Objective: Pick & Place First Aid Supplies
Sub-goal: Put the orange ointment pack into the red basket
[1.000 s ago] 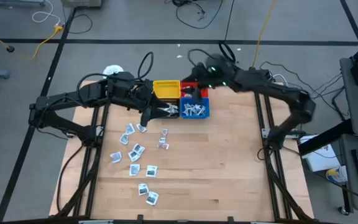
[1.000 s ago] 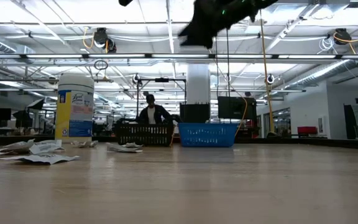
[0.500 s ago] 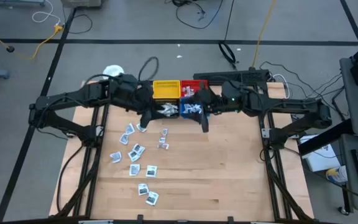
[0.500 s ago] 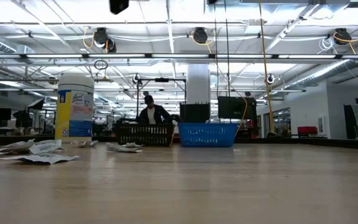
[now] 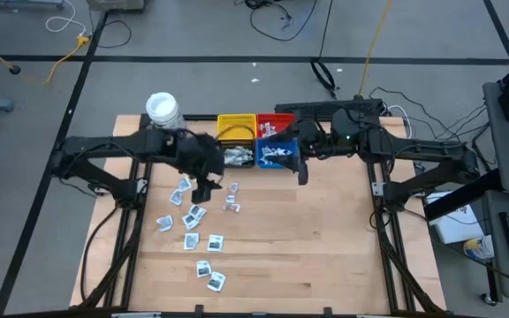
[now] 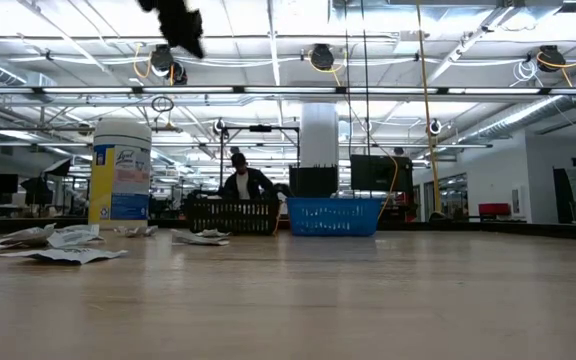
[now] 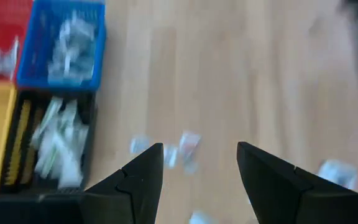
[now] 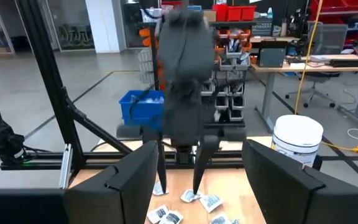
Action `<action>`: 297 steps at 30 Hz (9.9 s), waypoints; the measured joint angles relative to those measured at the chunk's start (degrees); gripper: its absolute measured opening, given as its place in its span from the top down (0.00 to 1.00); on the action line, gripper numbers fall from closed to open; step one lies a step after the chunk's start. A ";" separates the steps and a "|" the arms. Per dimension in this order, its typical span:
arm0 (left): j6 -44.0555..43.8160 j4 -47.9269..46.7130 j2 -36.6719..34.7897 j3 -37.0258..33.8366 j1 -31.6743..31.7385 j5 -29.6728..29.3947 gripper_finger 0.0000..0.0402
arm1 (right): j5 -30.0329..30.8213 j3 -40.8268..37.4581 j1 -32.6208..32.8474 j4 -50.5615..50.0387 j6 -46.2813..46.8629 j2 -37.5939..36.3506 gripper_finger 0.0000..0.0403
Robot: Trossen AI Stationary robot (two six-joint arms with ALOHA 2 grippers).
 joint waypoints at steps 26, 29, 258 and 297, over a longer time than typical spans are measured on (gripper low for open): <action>-2.53 9.72 25.43 -7.55 -7.88 -4.87 0.48 | 0.00 0.04 -0.02 0.45 -0.41 -6.57 0.43; -1.71 9.82 27.03 -7.55 -7.88 -4.25 0.48 | 0.00 0.04 -0.02 -0.25 -0.35 -6.52 0.43; -25.58 31.32 -11.96 -3.09 6.15 -1.23 0.53 | -8.00 23.54 -26.27 -29.34 -16.28 29.52 0.46; -64.14 -17.94 -7.14 -3.12 24.39 -2.83 0.53 | -7.86 5.64 -9.64 -6.48 -3.67 1.78 0.46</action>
